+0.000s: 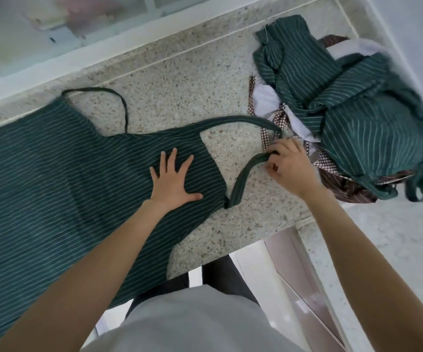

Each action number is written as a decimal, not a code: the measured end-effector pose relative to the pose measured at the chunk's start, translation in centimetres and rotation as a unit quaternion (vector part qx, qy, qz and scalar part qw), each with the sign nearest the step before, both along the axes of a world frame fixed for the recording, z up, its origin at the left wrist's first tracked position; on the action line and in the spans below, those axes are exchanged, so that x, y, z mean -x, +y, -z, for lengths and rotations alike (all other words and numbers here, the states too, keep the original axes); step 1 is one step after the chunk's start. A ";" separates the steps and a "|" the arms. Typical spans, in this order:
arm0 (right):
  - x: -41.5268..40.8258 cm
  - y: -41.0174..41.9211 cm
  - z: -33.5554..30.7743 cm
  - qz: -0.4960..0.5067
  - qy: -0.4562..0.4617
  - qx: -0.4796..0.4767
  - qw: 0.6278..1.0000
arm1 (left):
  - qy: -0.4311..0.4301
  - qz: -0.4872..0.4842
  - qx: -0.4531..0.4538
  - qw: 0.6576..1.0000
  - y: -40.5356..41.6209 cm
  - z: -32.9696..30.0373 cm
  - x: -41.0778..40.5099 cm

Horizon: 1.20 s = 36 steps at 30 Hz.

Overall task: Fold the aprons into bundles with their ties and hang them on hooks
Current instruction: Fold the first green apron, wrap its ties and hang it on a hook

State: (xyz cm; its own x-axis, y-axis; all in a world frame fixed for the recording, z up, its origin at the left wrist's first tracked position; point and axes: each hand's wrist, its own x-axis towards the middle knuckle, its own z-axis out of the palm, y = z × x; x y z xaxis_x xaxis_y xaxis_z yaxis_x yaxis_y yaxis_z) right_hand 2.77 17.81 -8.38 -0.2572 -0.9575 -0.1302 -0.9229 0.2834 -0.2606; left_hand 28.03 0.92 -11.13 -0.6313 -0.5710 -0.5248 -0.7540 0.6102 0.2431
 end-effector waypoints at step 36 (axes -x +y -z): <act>-30.9 0.3 1.9 -0.200 -0.166 0.079 0.962 | 0.246 -0.155 0.138 0.947 6.6 -1.7 -26.0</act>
State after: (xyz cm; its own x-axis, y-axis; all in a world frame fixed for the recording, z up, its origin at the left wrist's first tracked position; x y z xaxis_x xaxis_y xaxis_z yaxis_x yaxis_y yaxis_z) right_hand 33.62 18.10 -10.31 0.1674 -0.9858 0.0139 -0.8084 -0.1454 -0.5705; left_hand 54.01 7.49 -9.41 -0.5394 -0.8419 -0.0141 -0.7446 0.4691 0.4748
